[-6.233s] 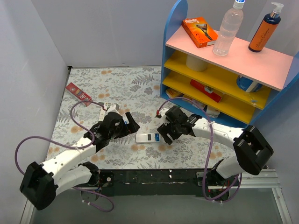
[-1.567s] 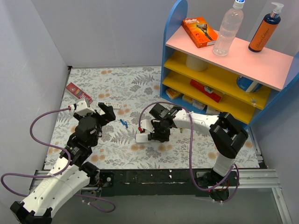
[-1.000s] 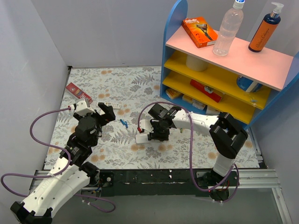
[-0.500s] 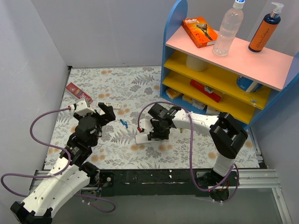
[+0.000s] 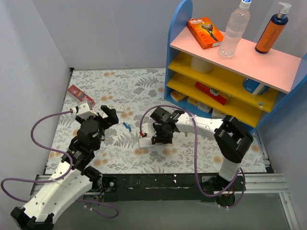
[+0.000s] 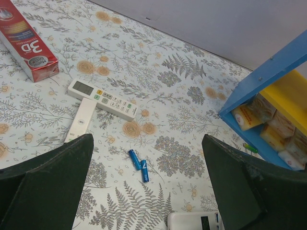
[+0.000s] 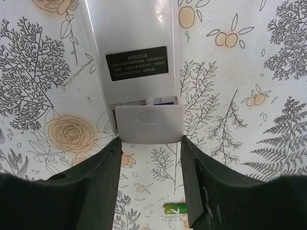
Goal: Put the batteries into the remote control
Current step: Load the battery cover into the remote control.
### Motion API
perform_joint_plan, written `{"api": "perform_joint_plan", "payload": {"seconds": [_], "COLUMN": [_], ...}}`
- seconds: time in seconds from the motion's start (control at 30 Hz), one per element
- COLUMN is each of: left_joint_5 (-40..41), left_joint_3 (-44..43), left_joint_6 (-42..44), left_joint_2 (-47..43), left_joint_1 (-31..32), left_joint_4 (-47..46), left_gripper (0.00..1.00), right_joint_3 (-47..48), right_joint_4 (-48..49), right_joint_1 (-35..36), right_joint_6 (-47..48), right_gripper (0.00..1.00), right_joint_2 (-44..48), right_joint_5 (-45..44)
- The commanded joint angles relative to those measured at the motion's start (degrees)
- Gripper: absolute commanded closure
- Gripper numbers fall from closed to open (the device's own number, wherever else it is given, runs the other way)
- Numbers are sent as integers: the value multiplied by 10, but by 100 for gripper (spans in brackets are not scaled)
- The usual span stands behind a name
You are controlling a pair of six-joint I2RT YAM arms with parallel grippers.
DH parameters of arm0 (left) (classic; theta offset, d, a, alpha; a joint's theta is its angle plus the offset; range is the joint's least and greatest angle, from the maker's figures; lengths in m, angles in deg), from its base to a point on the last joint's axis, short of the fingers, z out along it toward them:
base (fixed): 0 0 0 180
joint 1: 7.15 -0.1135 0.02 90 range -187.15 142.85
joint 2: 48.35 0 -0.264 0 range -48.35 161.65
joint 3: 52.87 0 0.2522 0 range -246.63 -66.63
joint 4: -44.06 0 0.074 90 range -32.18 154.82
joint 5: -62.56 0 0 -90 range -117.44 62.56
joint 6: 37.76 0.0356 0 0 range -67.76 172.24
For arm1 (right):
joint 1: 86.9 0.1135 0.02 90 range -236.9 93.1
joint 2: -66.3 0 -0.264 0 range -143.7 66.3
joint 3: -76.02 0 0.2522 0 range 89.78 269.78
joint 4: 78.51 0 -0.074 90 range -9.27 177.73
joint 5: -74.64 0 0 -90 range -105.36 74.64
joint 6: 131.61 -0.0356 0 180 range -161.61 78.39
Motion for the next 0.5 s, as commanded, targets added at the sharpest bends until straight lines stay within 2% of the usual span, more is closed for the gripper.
{"api": "perform_joint_plan", "payload": {"seconds": [0.0,0.47], "left_joint_5": [-2,-5], "left_joint_3": [5,5], "left_joint_6": [7,7], "left_joint_2": [-3,-1], "left_joint_1": [-6,-7], "left_joint_4": [-5,-7], "left_gripper": [2,2], "right_joint_3": [13,5], "right_joint_4": [3,2], "right_joint_1": [3,7], "right_joint_6": [10,12], "right_gripper": [73,73], "right_joint_2": [-5,-1], "right_joint_5": [-9,-8]}}
